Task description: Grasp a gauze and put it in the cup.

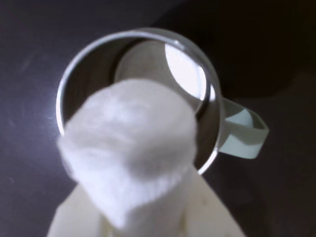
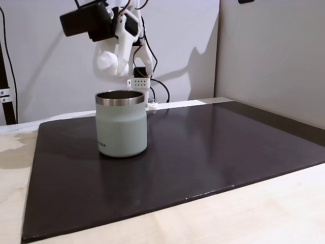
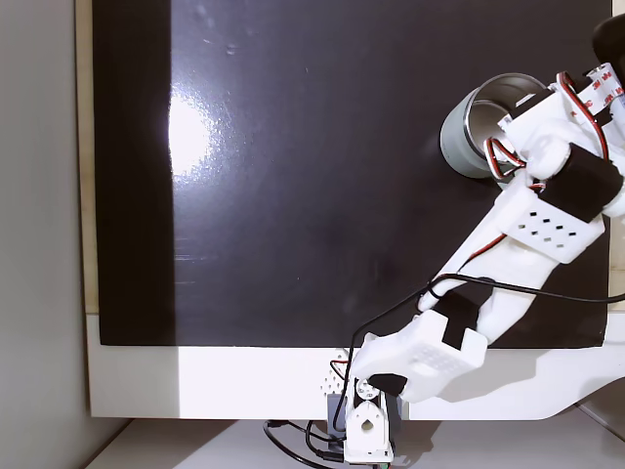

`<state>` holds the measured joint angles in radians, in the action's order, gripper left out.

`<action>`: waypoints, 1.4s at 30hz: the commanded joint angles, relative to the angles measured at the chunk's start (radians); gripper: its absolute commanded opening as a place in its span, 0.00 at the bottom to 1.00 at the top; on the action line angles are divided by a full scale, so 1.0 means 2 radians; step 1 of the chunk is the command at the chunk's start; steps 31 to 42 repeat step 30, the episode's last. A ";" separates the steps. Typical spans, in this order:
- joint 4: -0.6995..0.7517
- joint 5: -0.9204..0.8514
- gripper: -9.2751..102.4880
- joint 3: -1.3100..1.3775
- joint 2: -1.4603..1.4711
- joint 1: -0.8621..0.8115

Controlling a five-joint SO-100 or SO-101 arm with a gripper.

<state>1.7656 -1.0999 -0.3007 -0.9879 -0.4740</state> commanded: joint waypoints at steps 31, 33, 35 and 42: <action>0.000 0.003 0.42 0.008 -0.002 -0.004; 0.000 0.003 0.42 0.008 -0.002 -0.004; 0.000 0.003 0.42 0.008 -0.002 -0.004; 0.000 0.003 0.42 0.008 -0.002 -0.004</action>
